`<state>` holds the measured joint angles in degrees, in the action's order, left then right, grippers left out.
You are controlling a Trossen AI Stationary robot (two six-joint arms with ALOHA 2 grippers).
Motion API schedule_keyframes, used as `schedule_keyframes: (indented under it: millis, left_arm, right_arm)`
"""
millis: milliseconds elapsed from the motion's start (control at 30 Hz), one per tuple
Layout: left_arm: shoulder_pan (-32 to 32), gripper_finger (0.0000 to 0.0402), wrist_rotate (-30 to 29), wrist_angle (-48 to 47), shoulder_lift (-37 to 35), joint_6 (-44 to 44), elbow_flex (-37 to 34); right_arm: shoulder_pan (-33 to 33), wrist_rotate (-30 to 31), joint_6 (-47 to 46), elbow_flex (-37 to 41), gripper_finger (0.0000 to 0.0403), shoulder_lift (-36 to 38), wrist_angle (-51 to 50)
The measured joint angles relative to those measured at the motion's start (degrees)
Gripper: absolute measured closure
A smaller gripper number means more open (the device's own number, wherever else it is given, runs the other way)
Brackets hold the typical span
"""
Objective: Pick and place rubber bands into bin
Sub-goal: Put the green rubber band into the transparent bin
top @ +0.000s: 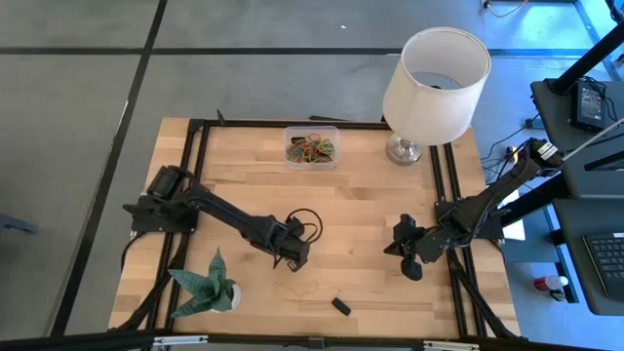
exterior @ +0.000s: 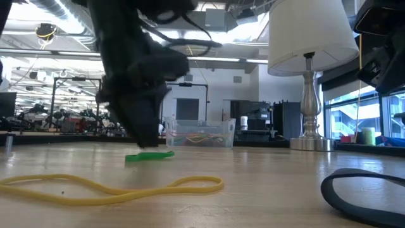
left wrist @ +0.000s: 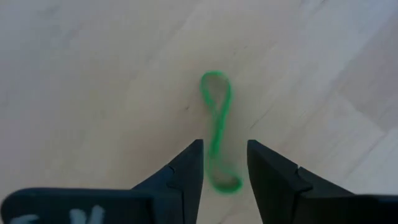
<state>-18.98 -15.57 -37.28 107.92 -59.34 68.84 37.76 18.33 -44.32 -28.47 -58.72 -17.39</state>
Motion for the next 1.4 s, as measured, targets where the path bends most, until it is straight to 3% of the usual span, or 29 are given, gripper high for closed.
schedule_keyframes:
  millis: [267,467,733,1000,1133,1267,1400]
  left_arm:
    - [0.6,0.0302,-0.2,1.4,3.8,0.5,0.2]
    - [0.7,0.0388,0.5,-0.2,4.0,1.9,0.8]
    - [2.7,0.0398,1.5,-6.6,4.5,8.9,9.3]
    - [11.8,0.0399,-2.4,-13.2,4.4,24.0,23.3]
    - [18.8,0.0398,-3.0,-13.5,4.3,34.0,28.4]
    - [26.4,0.0398,-2.1,-13.2,4.3,42.8,30.4]
    - [34.6,0.0398,2.9,-11.9,4.8,47.9,29.8]
  right_arm:
    - [0.0,0.0,-0.4,0.0,0.0393,0.0,0.2]
    - [0.0,0.0,-0.1,0.0,0.0393,0.0,0.4]
    - [0.0,0.0,1.1,0.0,0.0393,0.0,0.4]
    - [-0.2,0.1,-0.4,-0.1,0.0393,0.0,0.0]
    - [-1.3,2.9,-3.7,-0.1,0.0393,0.0,-1.7]
    - [-3.5,5.0,-4.7,-0.1,0.0393,0.0,-2.0]
    - [-5.9,7.0,-4.9,-0.1,0.0393,0.0,-2.0]
